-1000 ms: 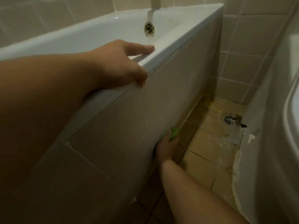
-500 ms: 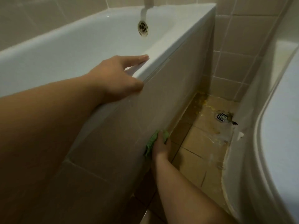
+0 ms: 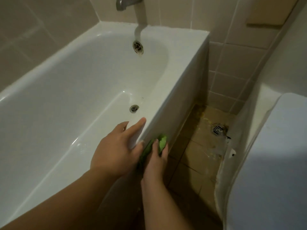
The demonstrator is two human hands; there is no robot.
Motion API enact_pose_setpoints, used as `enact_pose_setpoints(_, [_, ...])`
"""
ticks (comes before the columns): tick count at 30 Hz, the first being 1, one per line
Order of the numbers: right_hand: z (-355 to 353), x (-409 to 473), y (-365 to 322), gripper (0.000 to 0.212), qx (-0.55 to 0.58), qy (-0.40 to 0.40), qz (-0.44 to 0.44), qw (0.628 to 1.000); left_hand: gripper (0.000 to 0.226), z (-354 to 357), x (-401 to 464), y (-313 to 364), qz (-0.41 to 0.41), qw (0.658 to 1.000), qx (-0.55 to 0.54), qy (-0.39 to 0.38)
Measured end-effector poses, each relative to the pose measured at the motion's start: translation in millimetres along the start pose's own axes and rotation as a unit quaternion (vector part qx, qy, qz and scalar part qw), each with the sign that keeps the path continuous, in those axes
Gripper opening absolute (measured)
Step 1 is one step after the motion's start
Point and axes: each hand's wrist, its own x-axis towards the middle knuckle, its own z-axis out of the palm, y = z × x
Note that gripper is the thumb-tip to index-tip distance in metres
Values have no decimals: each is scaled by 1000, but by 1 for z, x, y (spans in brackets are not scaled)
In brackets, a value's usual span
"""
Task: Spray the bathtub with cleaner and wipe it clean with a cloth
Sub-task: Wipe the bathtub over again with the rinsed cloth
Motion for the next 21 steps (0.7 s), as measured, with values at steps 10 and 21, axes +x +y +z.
enact_pose_setpoints(10, [12,27,-54,41,-25,-8,-106,994,58,0,69,28,31,999,1,-23])
enact_pose_setpoints(21, [26,103,-107,56,-58,15,-140,988,55,5,133,60,43,999,-13,-22])
